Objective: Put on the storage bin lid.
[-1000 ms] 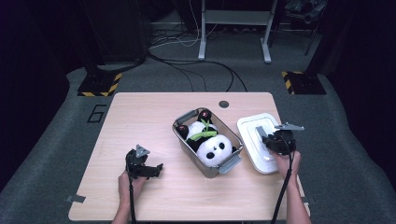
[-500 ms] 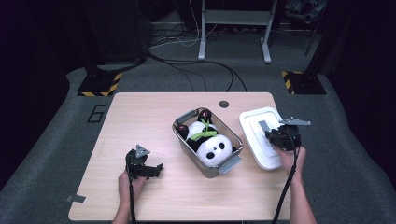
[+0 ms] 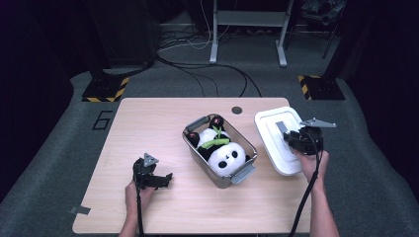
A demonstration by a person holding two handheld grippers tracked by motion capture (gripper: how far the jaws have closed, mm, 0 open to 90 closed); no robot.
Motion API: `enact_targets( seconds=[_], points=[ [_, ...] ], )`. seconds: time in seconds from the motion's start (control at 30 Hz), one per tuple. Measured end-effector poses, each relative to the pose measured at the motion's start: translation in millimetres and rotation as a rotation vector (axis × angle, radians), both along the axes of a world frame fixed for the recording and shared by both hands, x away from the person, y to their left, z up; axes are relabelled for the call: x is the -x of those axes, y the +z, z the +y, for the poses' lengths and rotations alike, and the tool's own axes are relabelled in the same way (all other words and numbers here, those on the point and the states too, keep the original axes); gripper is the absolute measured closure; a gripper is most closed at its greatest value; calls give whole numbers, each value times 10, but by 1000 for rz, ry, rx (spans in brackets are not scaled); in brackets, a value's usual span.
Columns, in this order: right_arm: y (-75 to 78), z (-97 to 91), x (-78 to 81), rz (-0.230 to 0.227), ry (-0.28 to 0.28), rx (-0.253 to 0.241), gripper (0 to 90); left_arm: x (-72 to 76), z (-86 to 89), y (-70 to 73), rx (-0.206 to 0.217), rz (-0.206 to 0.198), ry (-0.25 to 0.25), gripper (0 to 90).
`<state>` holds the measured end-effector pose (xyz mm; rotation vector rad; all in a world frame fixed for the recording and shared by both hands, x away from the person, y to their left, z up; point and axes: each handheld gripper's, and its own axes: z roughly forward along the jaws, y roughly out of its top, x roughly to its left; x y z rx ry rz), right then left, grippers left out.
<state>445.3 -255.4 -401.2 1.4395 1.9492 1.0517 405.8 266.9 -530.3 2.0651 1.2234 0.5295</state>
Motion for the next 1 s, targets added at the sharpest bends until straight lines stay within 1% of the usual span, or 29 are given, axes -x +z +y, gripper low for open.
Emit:
enact_targets(
  seconds=[0.13, 0.3, 0.6, 1.0],
  points=[
    [74, 21, 1, -6, 8, -2, 668, 0, 0, 0, 0, 0, 0, 7],
    [184, 60, 3, -21, 21, 10, 668, 0, 1, 1, 0, 1, 0, 7],
    [370, 171, 10, -46, 51, 13, 668, 0, 0, 0, 0, 1, 0, 8],
    [532, 357, -2, -60, 95, 14, 668, 0, 1, 1, 0, 1, -1, 7]
  ],
)
